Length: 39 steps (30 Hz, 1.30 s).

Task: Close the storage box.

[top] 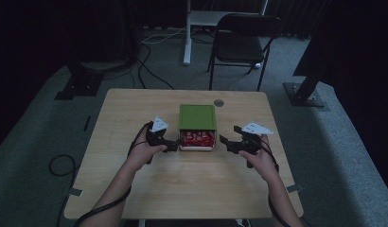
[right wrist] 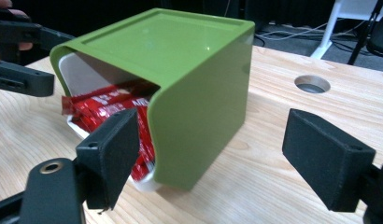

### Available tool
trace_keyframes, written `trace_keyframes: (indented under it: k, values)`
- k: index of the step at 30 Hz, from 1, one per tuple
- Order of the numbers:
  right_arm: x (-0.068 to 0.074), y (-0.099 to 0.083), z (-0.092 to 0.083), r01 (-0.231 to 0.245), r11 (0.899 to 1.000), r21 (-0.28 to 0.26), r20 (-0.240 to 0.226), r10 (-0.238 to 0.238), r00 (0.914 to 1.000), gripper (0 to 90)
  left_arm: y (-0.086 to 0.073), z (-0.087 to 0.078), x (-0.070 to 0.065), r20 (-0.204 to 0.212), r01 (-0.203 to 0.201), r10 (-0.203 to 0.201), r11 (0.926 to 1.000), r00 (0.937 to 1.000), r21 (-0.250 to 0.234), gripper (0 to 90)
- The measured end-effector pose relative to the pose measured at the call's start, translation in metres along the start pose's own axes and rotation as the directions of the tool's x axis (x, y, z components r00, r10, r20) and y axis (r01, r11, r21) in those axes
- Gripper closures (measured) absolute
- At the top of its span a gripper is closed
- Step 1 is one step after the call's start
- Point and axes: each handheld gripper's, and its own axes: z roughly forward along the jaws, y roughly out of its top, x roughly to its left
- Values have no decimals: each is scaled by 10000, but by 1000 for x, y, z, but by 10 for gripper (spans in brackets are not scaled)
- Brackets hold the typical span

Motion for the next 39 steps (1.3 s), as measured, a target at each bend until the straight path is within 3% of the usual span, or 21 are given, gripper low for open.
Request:
trace_keyframes:
  k: [11,24,39]
  values:
    - [-8,-12,-10,43,9998,197,287,-49,9996,201,-13,-11,6,-168,250,-250,9997,9995,-17,54]
    - [-21,-28,-23,-269,9992,281,855,244,9960,201,-28,-24,15,-484,583,-580,9983,9971,63,54]
    - [-38,-52,-41,-559,9968,571,1561,464,9867,213,-52,-37,25,-1017,1088,-1054,9937,9892,281,53]
